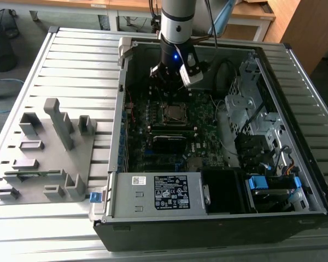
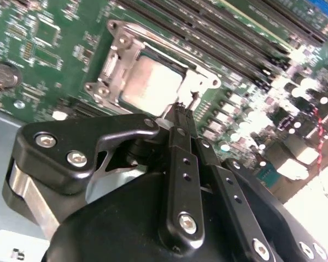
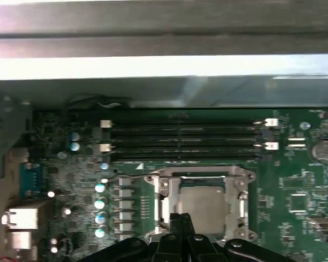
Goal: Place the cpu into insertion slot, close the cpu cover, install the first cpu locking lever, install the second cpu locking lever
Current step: 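Install the first cpu locking lever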
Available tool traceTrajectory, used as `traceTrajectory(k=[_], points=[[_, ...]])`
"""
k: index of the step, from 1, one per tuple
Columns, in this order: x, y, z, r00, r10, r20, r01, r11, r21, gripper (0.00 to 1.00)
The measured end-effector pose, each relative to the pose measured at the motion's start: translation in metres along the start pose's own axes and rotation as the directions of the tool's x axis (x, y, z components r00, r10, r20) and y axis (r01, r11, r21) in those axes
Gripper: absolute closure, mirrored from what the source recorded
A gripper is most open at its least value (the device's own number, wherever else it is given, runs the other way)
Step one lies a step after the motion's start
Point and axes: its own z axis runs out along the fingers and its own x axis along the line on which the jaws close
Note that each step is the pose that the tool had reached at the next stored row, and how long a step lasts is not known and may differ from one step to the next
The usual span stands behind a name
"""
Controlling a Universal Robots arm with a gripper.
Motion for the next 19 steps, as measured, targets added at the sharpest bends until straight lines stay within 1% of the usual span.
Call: traceTrajectory(k=[5,7,12,19], points=[[0.0130,-0.0004,0.0009,1.0000,0.000,0.0017,0.000,1.0000,0.0001,0.89],[0.0168,-0.0003,0.0012,1.0000,0.000,0.0021,0.000,1.0000,0.0010,0.89],[0.0176,-0.0004,-0.0004,1.0000,0.000,0.0018,0.000,1.0000,0.0021,0.89],[0.0173,-0.0002,-0.0132,1.0000,0.000,0.0020,0.000,1.0000,0.0018,0.89]])
